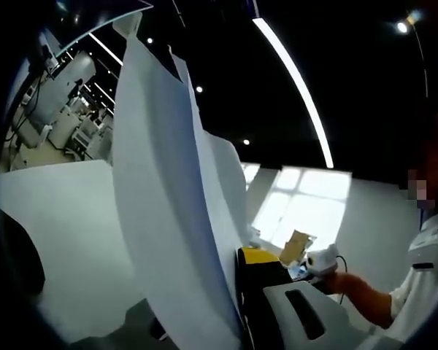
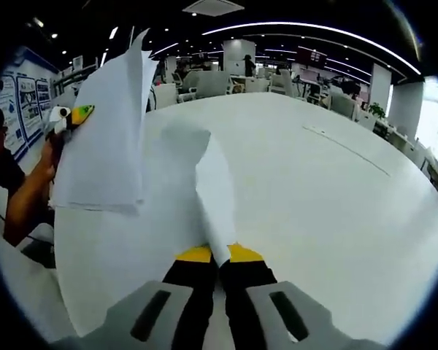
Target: Organize the stack of printing papers by aligning and flattening the scattered papers on the table
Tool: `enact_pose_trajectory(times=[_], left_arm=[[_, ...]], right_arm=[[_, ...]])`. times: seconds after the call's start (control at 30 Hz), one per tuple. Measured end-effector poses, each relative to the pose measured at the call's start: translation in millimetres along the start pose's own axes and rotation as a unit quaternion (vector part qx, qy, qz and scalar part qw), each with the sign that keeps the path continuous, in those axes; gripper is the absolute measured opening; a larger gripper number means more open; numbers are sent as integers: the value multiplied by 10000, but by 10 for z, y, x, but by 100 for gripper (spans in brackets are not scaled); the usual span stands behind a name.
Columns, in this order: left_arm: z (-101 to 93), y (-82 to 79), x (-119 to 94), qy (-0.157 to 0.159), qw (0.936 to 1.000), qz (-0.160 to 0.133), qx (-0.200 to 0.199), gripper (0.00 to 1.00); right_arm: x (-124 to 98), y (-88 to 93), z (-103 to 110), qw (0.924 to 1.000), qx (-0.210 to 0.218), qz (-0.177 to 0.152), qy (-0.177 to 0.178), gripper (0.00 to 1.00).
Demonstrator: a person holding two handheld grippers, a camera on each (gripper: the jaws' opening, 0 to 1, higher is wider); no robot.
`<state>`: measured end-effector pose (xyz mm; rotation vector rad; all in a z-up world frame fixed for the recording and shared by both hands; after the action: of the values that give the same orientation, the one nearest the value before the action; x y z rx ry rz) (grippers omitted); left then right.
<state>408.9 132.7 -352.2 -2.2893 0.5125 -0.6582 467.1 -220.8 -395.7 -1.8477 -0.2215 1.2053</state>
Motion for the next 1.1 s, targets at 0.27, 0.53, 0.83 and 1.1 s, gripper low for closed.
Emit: enact_pose_trajectory(times=[0.27, 0.53, 0.83, 1.1], left_arm=[[-5, 16, 16, -7, 10000, 24, -25, 7], [-3, 29, 26, -34, 10000, 58, -48, 7], [0, 57, 47, -86, 9999, 136, -26, 7], [27, 71, 62, -160, 9996, 228, -23, 6]], right_arm=[[-2, -1, -7, 9991, 417, 22, 11, 0], [-136, -22, -97, 9920, 1252, -181, 59, 0], [-472, -63, -263, 9827, 1695, -732, 171, 0], [-727, -74, -408, 9700, 2061, -1271, 201, 0]])
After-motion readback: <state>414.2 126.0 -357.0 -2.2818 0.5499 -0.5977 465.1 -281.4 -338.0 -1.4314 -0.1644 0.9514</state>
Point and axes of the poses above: the point that each gripper's makers call its tool centre point, and the gripper's own axes: x roughly forward along the fingers, z roughly to its left, y roughly out of its underside, the point moved 7 cm from there along -x, roughly backward along the fingers, and after that the axes turned 10 degrees about -x, right-handed, at the moved point
